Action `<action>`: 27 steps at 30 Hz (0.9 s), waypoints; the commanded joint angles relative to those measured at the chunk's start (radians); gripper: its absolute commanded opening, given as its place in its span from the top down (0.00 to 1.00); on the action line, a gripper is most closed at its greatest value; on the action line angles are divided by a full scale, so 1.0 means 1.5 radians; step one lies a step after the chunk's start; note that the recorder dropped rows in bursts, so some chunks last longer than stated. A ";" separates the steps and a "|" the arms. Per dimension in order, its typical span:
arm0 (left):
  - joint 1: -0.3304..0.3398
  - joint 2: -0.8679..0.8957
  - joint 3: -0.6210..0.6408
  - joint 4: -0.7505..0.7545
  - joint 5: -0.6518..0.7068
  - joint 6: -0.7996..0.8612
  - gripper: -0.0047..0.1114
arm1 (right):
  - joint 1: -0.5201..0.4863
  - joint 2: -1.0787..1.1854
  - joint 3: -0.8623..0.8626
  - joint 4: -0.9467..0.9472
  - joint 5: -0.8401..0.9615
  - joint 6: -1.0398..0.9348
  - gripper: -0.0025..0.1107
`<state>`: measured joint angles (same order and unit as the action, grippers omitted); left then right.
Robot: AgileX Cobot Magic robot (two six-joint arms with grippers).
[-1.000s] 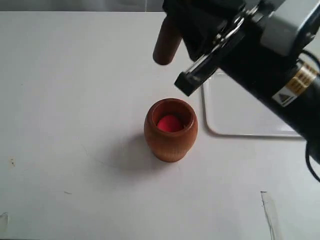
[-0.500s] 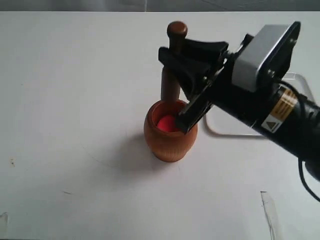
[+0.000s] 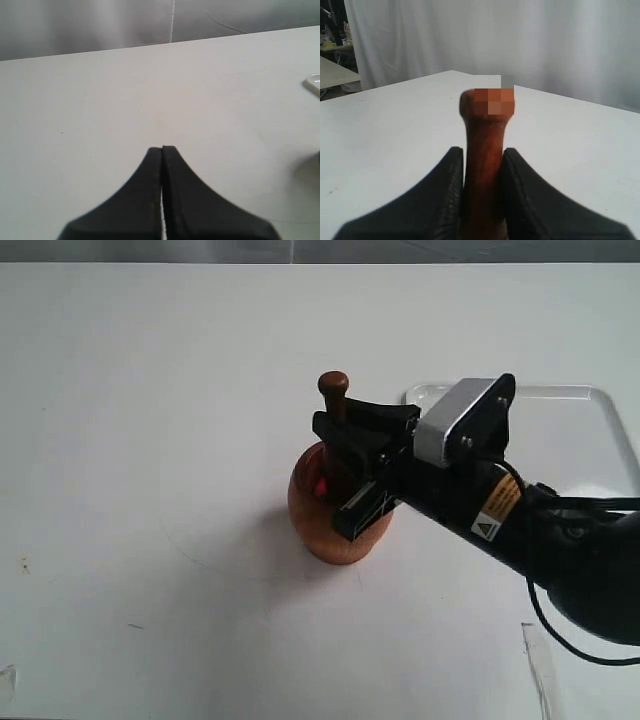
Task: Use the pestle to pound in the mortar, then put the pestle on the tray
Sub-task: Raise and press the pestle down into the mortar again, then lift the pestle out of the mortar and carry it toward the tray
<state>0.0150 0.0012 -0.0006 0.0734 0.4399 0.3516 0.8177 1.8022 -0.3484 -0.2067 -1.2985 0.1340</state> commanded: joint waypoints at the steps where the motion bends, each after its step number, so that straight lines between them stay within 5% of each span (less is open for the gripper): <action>1: -0.005 -0.001 0.000 -0.005 -0.002 -0.005 0.96 | 0.000 -0.025 0.009 0.005 0.052 -0.002 0.98; 13: -0.005 -0.001 0.000 -0.005 -0.002 -0.005 0.96 | -0.001 -0.433 -0.017 0.084 0.104 -0.089 0.98; 17: -0.005 -0.001 0.000 -0.005 -0.002 -0.005 0.96 | -0.001 -0.567 -0.066 0.208 0.382 -0.296 0.98; 20: -0.005 -0.001 0.000 -0.005 -0.002 -0.005 0.96 | -0.003 -0.605 -0.096 0.423 0.535 -0.541 0.98; 23: -0.005 -0.001 0.000 -0.005 -0.002 -0.005 0.96 | -0.003 -0.608 -0.103 0.650 0.560 -0.762 0.98; 27: -0.005 -0.001 0.000 -0.005 -0.002 -0.005 0.96 | -0.003 -0.589 -0.103 0.772 0.535 -0.886 0.98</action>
<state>0.0150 0.0012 -0.0006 0.0734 0.4399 0.3516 0.8177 0.9014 -0.4964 0.8163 -0.4853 -1.0533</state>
